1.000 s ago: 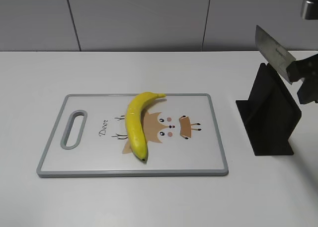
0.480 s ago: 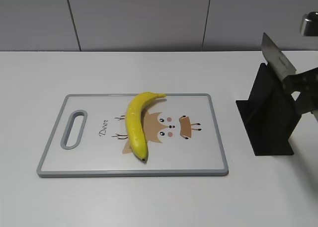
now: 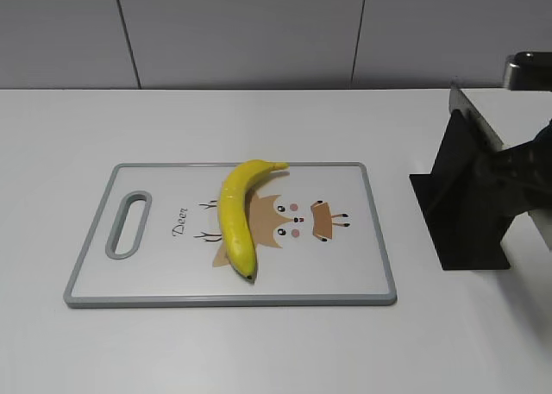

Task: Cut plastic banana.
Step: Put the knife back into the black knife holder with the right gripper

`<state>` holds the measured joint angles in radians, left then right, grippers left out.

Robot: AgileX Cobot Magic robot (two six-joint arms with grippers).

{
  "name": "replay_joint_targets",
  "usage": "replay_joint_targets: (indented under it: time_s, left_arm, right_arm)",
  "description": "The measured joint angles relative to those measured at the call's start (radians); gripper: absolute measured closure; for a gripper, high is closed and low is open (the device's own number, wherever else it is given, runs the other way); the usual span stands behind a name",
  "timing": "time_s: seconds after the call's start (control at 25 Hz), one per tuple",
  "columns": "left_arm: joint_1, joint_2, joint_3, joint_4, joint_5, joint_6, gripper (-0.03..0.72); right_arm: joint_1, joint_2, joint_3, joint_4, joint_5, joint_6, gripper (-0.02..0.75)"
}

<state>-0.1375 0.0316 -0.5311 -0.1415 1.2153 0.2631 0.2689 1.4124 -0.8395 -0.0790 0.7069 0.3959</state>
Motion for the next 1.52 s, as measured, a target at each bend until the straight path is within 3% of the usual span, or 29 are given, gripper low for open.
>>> replay_joint_targets:
  time_s: [0.36, 0.6, 1.12, 1.2, 1.4, 1.52]
  left_arm:
    - [0.000, -0.037, 0.000, -0.001, 0.004, 0.000, 0.143]
    - [0.000, -0.037, 0.033, 0.000, -0.100, 0.000, 0.146]
    - [0.000, -0.037, 0.035, 0.000, -0.109, 0.000, 0.202]
    - [0.000, -0.037, 0.035, 0.000, -0.109, 0.000, 0.205]
    - [0.000, -0.037, 0.035, 0.000, -0.109, 0.000, 0.206]
    - [0.000, -0.037, 0.035, 0.000, -0.109, 0.000, 0.207]
  right_arm:
    - [0.000, 0.044, 0.001, -0.019, -0.008, 0.001, 0.561]
    - [0.000, 0.044, 0.001, -0.027, -0.020, 0.001, 0.561]
    - [0.000, 0.044, 0.003, -0.027, -0.027, 0.001, 0.556]
    - [0.000, 0.044, 0.003, -0.027, -0.030, 0.001, 0.500]
    - [0.000, 0.044, 0.001, -0.030, -0.090, -0.002, 0.249]
    - [0.000, 0.044, -0.020, -0.030, -0.090, -0.002, 0.161]
